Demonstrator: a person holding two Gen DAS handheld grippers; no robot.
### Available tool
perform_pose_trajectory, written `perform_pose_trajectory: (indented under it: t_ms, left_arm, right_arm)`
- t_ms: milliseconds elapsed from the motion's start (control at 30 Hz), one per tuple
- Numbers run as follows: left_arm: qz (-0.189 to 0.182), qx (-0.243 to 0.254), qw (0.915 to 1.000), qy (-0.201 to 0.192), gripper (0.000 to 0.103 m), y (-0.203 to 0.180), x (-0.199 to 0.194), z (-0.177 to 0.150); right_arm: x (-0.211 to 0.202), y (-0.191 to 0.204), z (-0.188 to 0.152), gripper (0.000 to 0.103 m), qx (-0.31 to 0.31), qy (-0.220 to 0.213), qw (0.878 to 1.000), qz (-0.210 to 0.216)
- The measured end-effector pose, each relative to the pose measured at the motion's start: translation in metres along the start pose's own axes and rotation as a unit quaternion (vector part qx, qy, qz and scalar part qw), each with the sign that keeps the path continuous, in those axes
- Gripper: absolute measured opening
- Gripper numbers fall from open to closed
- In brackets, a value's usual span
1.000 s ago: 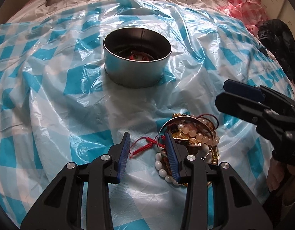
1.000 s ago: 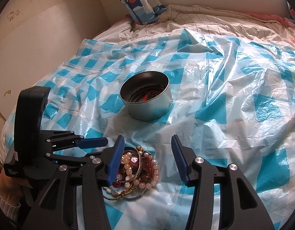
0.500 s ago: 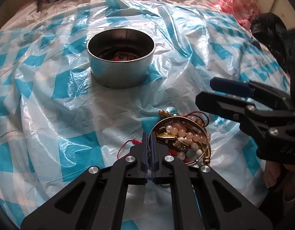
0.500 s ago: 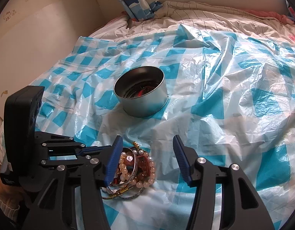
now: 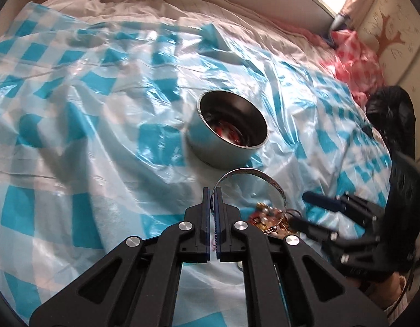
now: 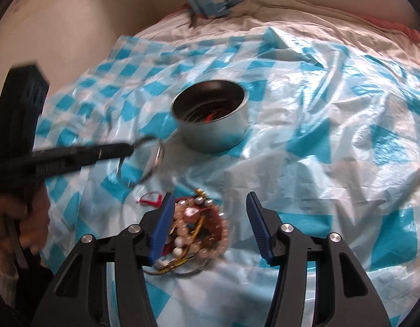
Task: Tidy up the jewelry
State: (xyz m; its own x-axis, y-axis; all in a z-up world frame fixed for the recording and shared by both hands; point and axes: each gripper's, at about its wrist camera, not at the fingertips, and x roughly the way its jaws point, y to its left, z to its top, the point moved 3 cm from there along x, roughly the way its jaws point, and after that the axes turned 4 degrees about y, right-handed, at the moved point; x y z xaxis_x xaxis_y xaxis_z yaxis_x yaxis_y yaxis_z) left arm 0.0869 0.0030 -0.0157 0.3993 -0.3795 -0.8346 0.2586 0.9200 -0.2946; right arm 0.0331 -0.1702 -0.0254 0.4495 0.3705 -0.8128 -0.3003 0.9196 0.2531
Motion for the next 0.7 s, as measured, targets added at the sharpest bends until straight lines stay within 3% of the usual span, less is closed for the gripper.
perform_pose_trajectory:
  t_ms: [200,433,500,600,700]
  left_arm:
    - [0.001,-0.007,1.0000,-0.006,0.002,0.003,-0.003,0.003]
    - [-0.001,-0.005,1.0000,-0.006,0.002,0.003,-0.003,0.003]
    - [-0.001,-0.005,1.0000,-0.006,0.002,0.002,-0.003,0.003]
    - [-0.002,-0.004,1.0000,-0.007,0.002,0.000,-0.003,0.003]
    - [-0.002,-0.005,0.9999,-0.009,0.002,-0.001,-0.004,0.004]
  right_arm:
    - [0.006,0.013,-0.006,0.053,-0.031,0.016,0.999,-0.001]
    - [0.013,-0.008,-0.008,0.050,0.019,0.036,0.999,0.010]
    - [0.015,-0.010,-0.009,0.029,0.029,0.041,0.998,0.023]
    - [0.012,-0.010,-0.008,0.007,0.028,0.036,0.999,0.025]
    - [0.005,-0.010,-0.005,0.002,0.037,0.022,0.998,0.049]
